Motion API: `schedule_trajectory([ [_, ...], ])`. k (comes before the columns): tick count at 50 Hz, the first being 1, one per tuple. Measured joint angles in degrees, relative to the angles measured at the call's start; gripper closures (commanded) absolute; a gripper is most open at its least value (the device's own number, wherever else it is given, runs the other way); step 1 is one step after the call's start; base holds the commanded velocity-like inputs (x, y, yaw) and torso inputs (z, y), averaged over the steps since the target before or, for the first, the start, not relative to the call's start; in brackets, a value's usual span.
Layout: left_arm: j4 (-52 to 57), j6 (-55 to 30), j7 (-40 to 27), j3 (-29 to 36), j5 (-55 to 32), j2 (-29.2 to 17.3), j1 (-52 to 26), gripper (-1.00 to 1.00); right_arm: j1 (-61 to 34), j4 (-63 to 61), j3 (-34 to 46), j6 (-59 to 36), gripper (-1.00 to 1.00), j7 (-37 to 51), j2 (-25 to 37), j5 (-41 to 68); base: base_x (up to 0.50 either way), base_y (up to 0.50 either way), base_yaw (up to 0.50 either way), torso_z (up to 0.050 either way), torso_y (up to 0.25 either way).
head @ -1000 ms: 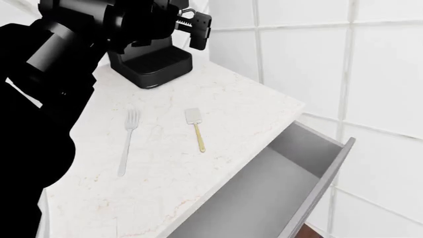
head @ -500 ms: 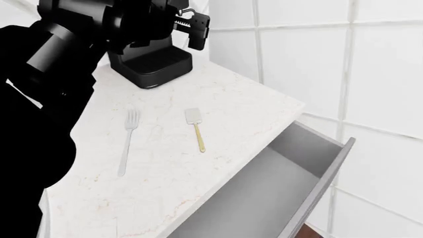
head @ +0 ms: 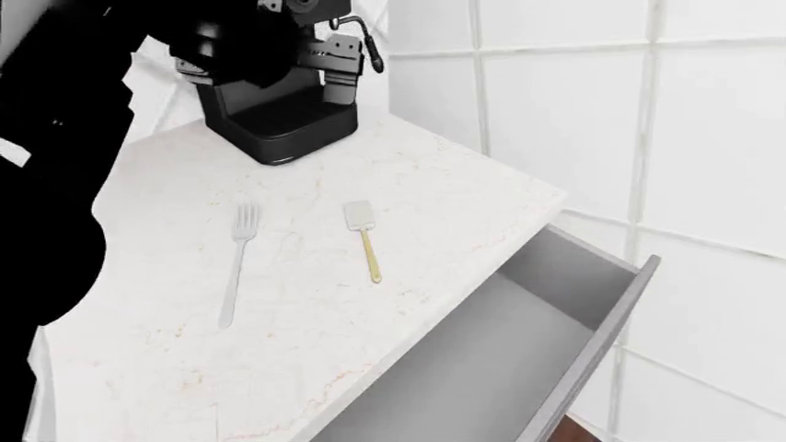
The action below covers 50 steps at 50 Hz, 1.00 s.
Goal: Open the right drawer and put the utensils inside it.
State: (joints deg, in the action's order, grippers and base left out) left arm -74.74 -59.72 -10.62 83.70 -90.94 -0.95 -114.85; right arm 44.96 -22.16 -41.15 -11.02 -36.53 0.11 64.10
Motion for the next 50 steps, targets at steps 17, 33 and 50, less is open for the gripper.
schedule_trajectory([
  [17,3.14,-13.69,-10.13,-0.84,-8.41,-4.51,-3.39,-1.0,0.03,0.99,1.72,0.8,-1.0,0.3,-0.09,-0.9,0.0,0.0,0.0,0.0,0.0],
  [33,12.97,-13.96,-27.36,-7.46,-19.42,-13.59,3.15,-1.0,0.03,1.98,3.25,1.01,-1.0,0.26,-0.1,-1.34,0.0,0.0,0.0,0.0,0.0],
  [50,15.78,-10.63,-29.75,-9.79,-22.15,-18.57,9.4,-1.0,0.03,2.8,4.19,1.19,-1.0,0.19,-0.11,-1.51,0.0,0.0,0.0,0.0,0.0],
])
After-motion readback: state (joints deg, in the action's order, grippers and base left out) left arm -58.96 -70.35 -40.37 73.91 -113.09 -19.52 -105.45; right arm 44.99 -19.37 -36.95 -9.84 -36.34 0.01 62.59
